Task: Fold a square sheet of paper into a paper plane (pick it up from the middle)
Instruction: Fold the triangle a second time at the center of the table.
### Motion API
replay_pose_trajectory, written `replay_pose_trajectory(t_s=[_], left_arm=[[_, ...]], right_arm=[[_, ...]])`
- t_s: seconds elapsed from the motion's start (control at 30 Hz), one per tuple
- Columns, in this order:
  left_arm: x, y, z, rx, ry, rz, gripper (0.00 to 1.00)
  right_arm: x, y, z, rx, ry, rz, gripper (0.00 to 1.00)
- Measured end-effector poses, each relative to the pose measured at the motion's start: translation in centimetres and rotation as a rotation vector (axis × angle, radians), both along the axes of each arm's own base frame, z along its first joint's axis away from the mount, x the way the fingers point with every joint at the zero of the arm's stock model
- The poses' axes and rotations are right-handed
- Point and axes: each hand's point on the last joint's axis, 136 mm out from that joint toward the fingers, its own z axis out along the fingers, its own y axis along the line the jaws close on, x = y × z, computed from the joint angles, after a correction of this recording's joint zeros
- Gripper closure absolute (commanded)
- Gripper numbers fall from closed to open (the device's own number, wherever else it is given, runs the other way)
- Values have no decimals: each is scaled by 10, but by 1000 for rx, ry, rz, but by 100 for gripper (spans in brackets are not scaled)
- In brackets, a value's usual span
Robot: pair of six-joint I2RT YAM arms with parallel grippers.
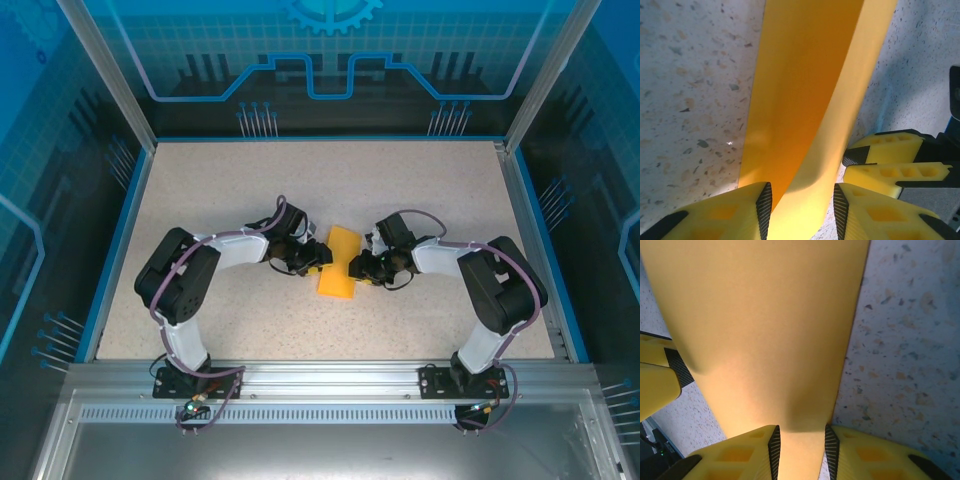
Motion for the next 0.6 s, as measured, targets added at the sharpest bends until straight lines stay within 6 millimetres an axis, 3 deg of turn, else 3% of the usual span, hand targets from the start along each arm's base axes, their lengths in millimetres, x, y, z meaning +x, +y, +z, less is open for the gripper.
replay_pose_trajectory(t_s=[0.6], left_arm=[[11, -6, 1, -17, -45, -11, 54]], right_arm=[[0, -1, 0, 0, 0, -1, 67]])
